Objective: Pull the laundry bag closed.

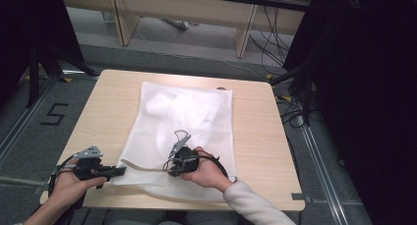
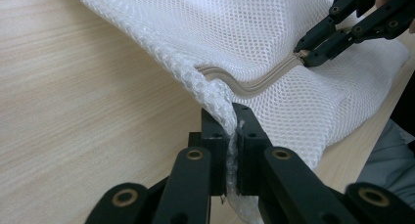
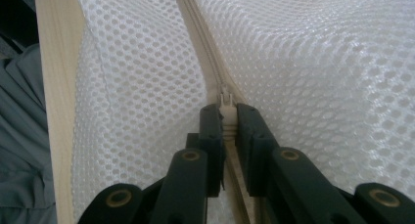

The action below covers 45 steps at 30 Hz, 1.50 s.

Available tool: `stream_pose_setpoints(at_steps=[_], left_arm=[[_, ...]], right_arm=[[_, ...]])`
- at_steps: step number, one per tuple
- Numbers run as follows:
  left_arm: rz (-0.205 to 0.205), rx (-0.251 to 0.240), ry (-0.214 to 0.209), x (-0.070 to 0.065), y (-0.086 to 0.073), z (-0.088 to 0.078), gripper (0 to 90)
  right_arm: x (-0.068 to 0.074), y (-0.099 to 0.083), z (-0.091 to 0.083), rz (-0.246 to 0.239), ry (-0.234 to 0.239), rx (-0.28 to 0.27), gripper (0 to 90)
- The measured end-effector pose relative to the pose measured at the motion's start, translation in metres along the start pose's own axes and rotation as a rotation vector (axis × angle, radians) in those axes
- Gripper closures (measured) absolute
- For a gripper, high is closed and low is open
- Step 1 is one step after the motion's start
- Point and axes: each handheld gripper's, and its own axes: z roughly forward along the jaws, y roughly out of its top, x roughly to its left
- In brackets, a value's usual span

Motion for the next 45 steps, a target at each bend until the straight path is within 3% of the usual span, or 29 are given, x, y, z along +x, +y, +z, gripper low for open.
stream_pose_setpoints(at_steps=[6,13,14,45], left_arm=[[-0.003,-0.005,0.003,-0.001,0.000,0.000,84.5],[-0.001,-0.003,0.003,0.000,0.000,0.000,84.5],[0.001,0.002,-0.001,0.000,0.000,0.000,84.5],[-0.007,0.000,0.003,0.001,0.000,0.000,84.6]], right_arm=[[-0.001,-0.002,-0.002,-0.021,-0.003,-0.006,82.4],[-0.002,-0.005,-0.005,0.006,-0.008,-0.001,82.3],[-0.003,-0.006,-0.005,-0.011,-0.008,-0.006,82.3],[-0.009,-0.021,-0.017,0.023,-0.026,0.003,82.3]])
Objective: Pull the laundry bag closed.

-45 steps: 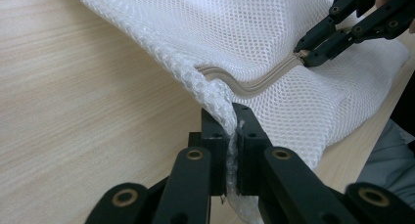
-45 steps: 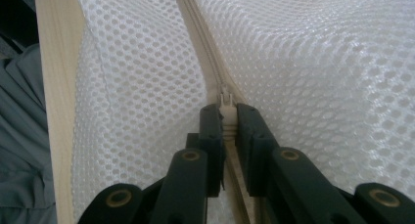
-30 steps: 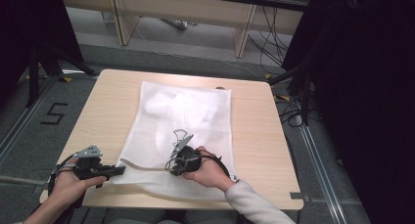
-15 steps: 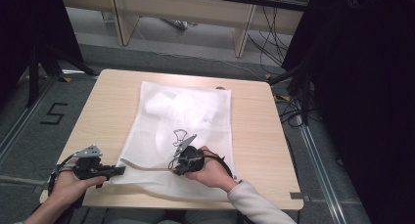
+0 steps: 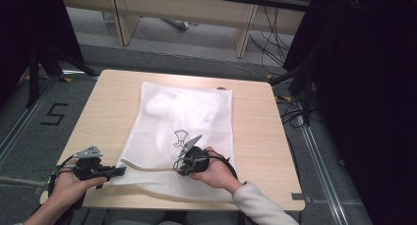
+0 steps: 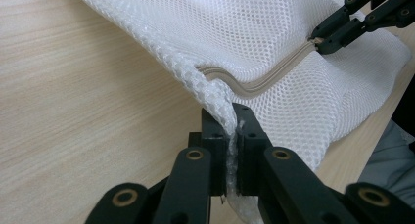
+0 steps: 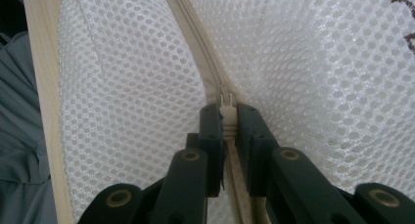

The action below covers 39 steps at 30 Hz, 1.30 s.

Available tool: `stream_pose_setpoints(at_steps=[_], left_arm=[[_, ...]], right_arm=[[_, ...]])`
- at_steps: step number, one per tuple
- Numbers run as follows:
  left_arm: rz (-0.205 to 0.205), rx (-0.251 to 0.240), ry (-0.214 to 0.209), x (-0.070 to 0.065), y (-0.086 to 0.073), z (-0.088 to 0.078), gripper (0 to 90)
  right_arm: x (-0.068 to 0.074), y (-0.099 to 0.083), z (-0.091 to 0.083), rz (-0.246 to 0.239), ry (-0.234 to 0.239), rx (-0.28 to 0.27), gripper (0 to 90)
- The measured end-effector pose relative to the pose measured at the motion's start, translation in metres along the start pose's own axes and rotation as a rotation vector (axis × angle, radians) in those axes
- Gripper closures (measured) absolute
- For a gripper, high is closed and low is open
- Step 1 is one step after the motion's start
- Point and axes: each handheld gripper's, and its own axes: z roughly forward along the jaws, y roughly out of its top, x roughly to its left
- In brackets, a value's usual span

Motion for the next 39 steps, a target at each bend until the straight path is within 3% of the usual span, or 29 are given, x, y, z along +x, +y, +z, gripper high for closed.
stream_pose_setpoints(at_steps=[39], left_arm=[[-0.001,0.009,0.009,0.001,0.000,0.000,84.6]], right_arm=[[-0.006,-0.018,-0.012,0.029,-0.014,0.004,82.3]])
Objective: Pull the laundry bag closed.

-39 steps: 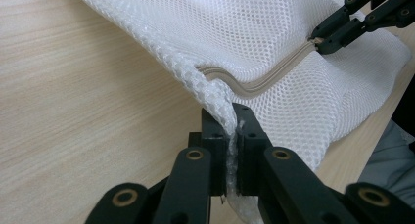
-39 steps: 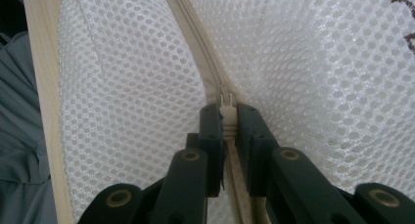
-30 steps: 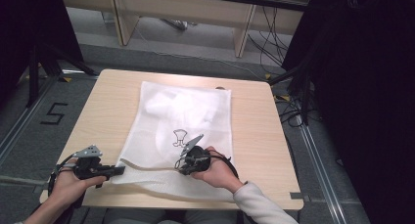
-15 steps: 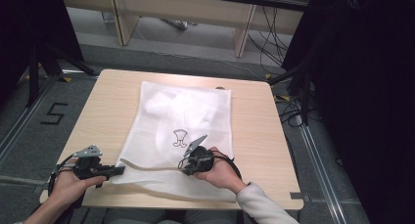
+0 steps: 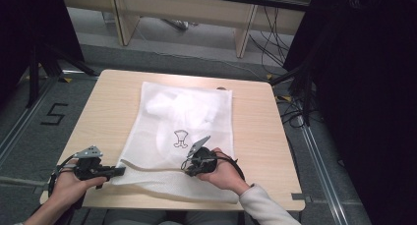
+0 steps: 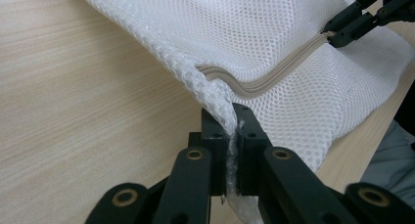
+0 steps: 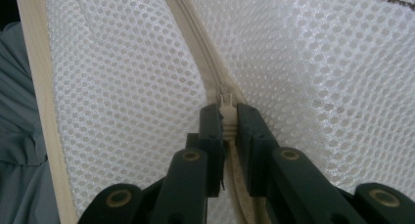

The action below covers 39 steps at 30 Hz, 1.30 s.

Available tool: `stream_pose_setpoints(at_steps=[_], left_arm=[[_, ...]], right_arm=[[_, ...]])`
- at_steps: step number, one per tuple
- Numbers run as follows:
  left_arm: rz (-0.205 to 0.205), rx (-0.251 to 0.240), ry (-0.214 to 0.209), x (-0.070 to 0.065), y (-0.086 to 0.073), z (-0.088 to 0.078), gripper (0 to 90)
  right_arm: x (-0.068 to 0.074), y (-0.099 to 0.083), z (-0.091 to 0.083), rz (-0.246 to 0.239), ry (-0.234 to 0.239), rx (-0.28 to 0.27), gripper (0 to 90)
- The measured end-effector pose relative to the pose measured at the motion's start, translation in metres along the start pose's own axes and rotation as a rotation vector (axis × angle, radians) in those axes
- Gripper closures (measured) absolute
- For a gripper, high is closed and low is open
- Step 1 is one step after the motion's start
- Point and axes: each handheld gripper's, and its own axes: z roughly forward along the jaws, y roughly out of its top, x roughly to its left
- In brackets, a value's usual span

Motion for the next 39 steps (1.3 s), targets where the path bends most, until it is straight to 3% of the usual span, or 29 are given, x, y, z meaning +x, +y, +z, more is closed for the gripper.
stream_pose_setpoints(at_steps=[39], left_arm=[[-0.006,0.001,-0.003,0.0008,-0.0001,0.0002,84.5]], right_arm=[[0.0001,-0.0082,-0.0079,0.012,-0.009,0.011,82.3]])
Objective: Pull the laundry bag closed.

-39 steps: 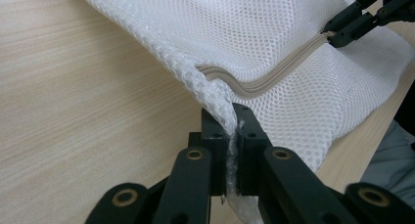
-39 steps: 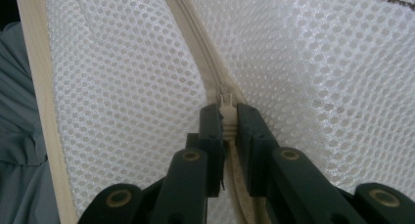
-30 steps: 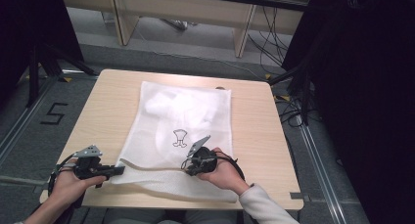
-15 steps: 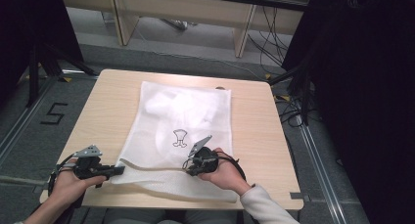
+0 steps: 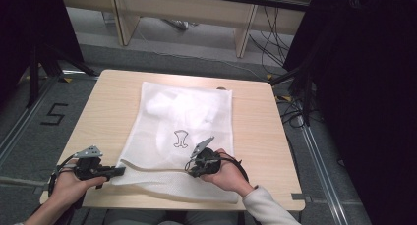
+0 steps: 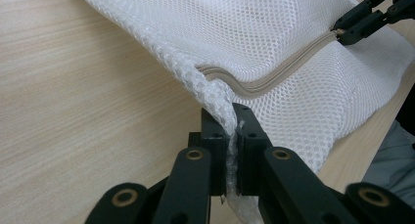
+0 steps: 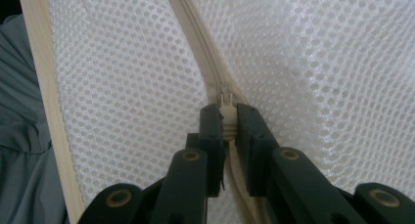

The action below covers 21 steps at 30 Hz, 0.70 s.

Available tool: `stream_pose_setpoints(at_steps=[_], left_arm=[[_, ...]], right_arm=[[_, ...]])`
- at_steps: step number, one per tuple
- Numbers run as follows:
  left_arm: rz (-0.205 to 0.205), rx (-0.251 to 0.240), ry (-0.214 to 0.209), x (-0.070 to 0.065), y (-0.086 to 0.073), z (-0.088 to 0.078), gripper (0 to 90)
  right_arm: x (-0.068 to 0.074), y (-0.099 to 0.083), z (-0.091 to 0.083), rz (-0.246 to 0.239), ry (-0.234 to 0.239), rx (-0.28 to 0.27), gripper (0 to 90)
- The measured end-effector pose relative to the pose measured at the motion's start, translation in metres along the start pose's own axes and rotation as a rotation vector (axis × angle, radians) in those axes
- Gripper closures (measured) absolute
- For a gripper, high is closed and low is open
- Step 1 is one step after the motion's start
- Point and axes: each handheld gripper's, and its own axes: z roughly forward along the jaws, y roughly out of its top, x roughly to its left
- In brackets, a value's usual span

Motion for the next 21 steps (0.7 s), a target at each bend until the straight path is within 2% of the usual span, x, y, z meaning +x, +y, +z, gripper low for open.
stream_pose_setpoints(at_steps=[21], left_arm=[[0.001,0.002,0.002,-0.0001,0.0000,0.0001,84.5]], right_arm=[[-0.0032,-0.0096,-0.0066,0.021,-0.005,-0.002,82.3]])
